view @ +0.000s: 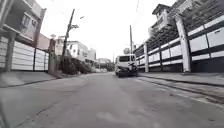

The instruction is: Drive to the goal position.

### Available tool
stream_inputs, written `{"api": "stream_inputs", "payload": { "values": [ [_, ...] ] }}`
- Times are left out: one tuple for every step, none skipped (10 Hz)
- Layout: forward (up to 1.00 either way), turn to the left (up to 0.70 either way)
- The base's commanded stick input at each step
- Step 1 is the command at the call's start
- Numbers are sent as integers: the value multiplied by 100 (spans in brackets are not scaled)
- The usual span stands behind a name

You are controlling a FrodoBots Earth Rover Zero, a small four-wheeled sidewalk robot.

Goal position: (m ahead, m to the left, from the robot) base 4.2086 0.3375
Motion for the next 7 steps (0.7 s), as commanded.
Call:
{"api": "stream_inputs", "payload": {
  "values": [
    [96,0],
    [96,0],
    [96,0],
    [95,0],
    [95,0],
    [96,0],
    [96,0]
  ]
}}
